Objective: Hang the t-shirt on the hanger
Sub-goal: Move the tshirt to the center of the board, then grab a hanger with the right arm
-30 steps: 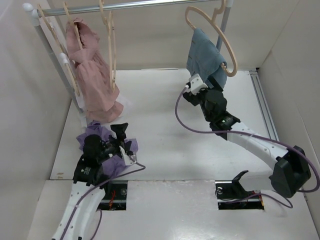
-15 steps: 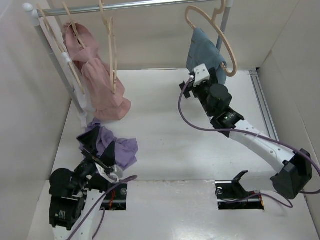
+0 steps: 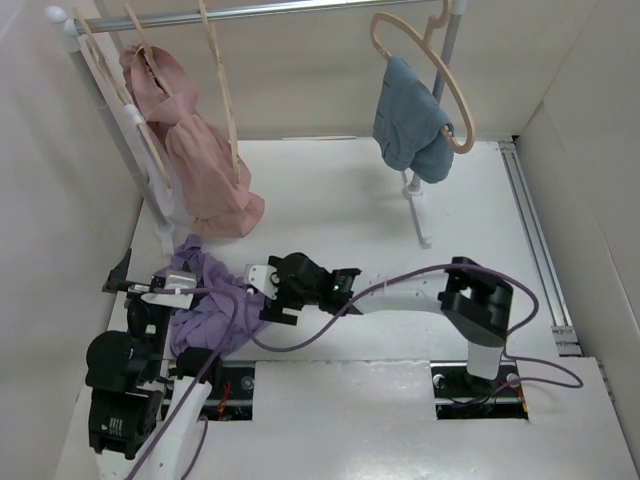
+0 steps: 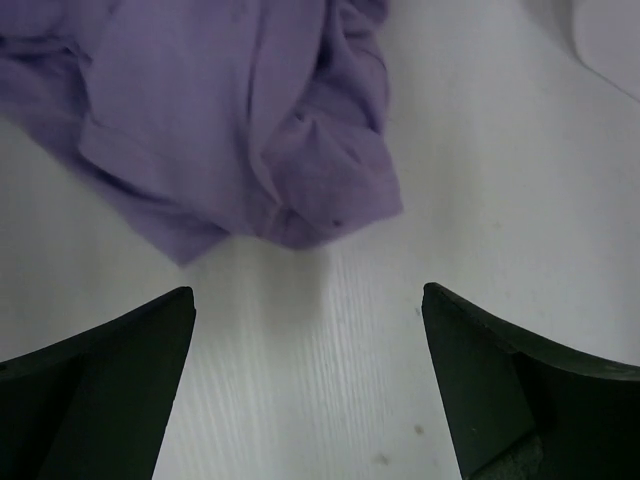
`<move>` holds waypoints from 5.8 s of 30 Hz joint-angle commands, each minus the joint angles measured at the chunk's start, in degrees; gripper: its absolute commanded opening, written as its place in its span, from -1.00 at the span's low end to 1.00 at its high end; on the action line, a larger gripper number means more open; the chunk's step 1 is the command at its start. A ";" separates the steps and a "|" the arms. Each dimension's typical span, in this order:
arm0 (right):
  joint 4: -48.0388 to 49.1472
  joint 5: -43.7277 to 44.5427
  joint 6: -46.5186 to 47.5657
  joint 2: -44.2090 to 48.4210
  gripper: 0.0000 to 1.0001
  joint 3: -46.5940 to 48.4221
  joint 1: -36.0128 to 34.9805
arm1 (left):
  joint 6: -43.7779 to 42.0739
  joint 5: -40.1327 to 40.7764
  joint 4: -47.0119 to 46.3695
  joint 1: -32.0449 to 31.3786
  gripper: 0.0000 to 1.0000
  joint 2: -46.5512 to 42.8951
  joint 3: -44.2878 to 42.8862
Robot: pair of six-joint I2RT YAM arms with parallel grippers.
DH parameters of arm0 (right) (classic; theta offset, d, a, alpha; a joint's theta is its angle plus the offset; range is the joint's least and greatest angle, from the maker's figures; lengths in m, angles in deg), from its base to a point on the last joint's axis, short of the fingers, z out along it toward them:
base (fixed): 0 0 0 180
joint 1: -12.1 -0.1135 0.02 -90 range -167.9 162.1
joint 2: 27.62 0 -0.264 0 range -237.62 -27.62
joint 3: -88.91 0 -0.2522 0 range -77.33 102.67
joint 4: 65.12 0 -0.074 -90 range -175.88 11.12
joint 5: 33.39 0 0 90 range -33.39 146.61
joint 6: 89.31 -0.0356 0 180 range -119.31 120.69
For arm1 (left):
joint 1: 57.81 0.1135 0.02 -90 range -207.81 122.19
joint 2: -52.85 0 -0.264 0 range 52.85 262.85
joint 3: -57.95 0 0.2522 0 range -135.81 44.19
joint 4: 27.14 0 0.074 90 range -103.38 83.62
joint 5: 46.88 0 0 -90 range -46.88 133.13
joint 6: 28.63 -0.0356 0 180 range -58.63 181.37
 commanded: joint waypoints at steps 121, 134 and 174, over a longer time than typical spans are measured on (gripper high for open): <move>-25.71 -12.42 -32.92 0.36 -1.00 3.30 40.05 | -40.93 -40.92 3.97 -33.47 -0.10 80.00 3.37; -31.67 -4.43 -34.24 12.13 -1.00 -5.58 45.59 | -58.02 -19.85 11.95 -17.74 -1.00 65.11 14.25; -25.36 -10.23 -22.81 9.71 0.97 59.43 18.44 | -4.04 -21.77 -6.66 -16.24 1.00 30.27 10.05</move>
